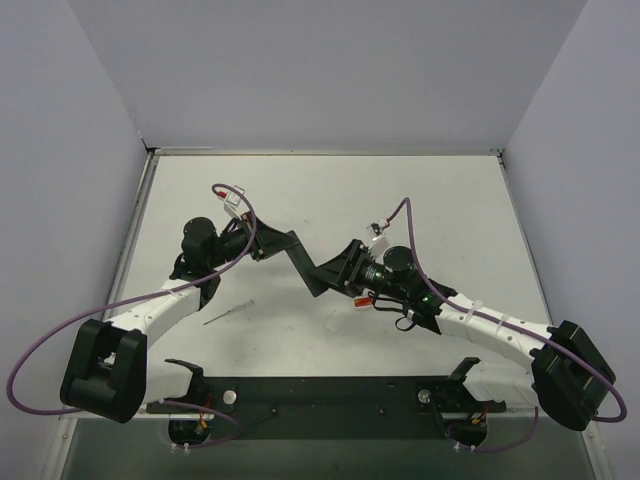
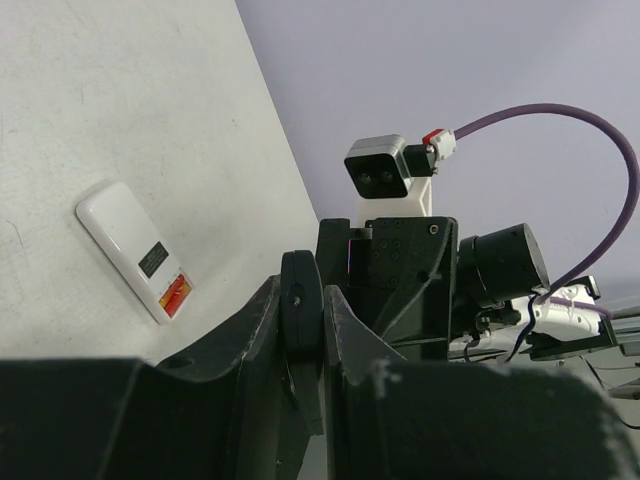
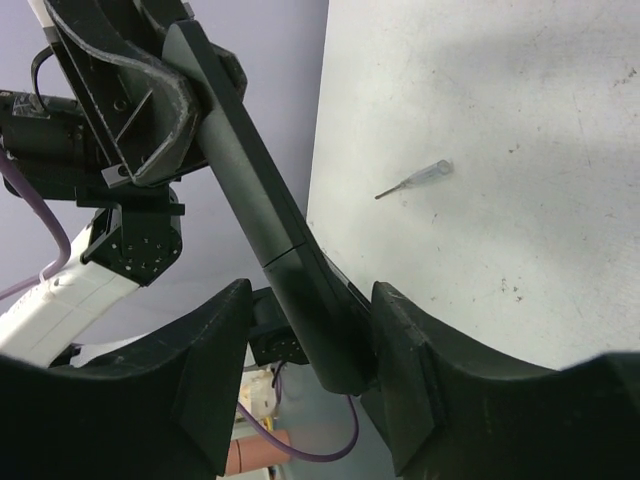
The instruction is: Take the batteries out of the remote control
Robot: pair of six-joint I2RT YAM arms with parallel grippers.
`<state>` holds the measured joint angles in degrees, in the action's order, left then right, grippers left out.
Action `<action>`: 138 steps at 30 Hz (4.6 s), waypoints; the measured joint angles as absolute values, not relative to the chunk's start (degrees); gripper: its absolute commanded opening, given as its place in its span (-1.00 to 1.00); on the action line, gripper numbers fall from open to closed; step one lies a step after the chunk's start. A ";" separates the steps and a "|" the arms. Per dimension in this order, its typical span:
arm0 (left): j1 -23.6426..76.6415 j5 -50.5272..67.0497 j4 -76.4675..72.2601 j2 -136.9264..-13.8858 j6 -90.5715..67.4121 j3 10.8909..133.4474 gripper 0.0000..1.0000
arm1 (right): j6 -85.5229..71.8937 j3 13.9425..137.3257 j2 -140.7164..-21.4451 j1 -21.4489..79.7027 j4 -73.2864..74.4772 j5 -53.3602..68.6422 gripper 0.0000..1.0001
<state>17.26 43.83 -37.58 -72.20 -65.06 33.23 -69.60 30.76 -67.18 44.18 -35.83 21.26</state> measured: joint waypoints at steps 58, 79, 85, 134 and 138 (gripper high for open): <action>16.51 41.76 -40.29 -73.19 -70.46 30.35 -1.00 | -76.69 29.80 -71.55 43.86 -39.48 22.79 -0.38; 16.73 42.28 -40.07 -73.69 -71.94 29.69 -1.00 | -76.05 26.74 -69.14 43.86 -41.65 23.40 -0.31; 15.90 41.04 -39.66 -75.20 -69.25 29.71 -1.00 | -75.57 26.09 -69.14 43.77 -38.74 23.40 -0.18; 13.04 42.04 -41.89 -82.76 -73.06 29.45 -1.00 | -73.32 22.33 -65.08 41.91 -35.66 22.74 0.38; 13.21 42.09 -41.89 -82.76 -73.08 29.43 -1.00 | -73.28 24.01 -67.24 41.65 -35.03 22.79 0.39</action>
<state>13.21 42.09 -41.89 -82.76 -73.08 29.43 -73.28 24.01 -67.24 41.65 -35.03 22.79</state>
